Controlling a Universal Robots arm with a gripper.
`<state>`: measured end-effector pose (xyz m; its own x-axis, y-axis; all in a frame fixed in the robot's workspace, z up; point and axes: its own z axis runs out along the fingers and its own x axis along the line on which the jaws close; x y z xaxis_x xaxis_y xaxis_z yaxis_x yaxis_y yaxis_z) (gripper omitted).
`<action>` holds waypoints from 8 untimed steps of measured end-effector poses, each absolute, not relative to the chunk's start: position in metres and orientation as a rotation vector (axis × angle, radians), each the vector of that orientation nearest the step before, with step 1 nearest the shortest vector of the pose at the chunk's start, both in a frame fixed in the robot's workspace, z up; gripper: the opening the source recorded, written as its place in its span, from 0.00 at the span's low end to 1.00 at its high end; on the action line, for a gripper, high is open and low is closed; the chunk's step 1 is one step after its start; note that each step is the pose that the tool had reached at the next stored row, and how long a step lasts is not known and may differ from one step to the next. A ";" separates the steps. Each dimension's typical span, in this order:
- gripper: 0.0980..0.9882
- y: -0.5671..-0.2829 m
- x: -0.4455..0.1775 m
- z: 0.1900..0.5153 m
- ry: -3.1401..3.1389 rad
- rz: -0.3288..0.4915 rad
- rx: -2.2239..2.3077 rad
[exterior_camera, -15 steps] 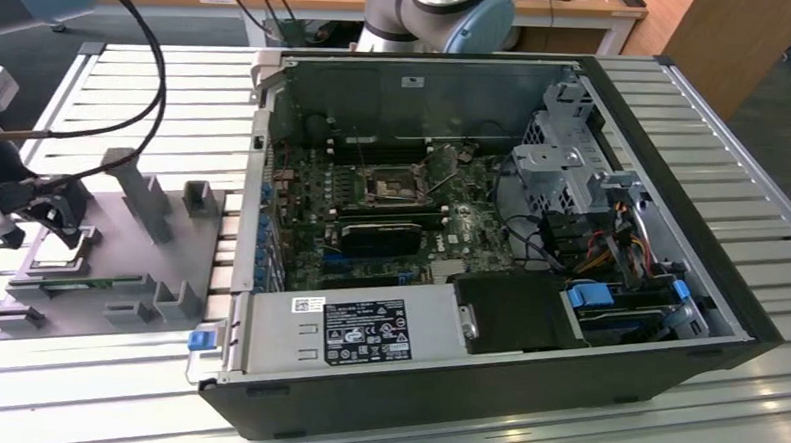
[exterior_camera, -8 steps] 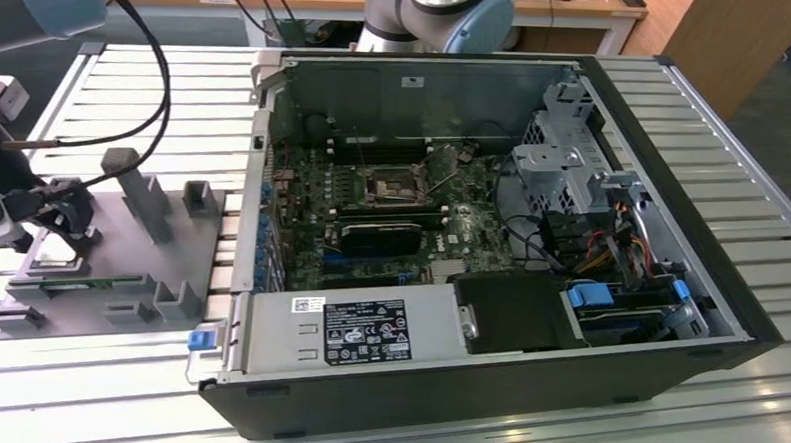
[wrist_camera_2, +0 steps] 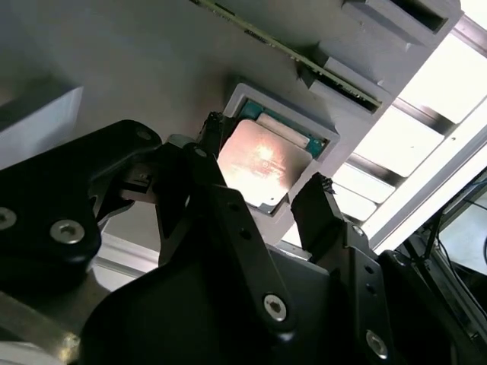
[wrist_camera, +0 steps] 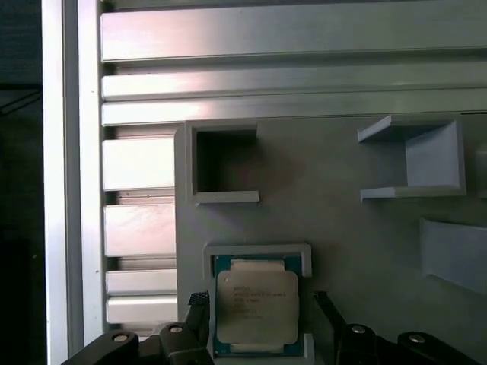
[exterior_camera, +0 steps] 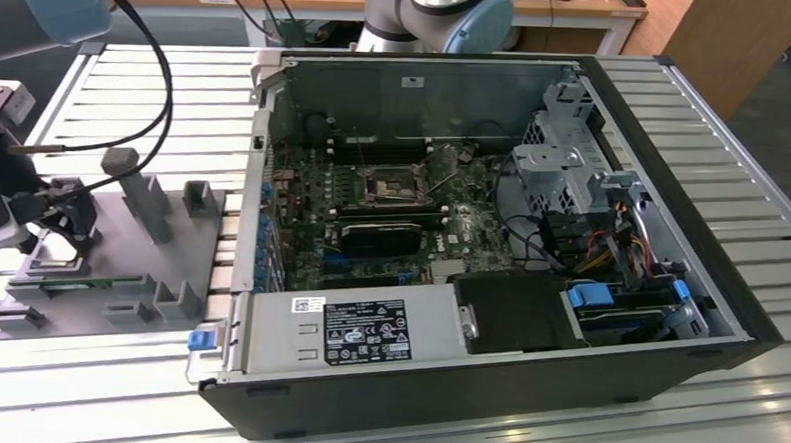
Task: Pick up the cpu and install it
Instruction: 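Pick up the cpu and move it towards the insertion slot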
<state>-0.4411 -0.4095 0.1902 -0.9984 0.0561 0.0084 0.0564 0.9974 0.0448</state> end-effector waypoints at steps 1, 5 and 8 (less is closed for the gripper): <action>0.62 -0.409 -0.441 0.189 -3.132 -0.071 -0.088; 0.62 -0.409 -0.441 0.185 -3.132 -0.071 -0.088; 0.60 -0.410 -0.441 0.184 -3.132 -0.070 -0.088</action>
<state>-0.4414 -0.4095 0.1840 -0.9984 0.0562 0.0087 0.0565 0.9974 0.0446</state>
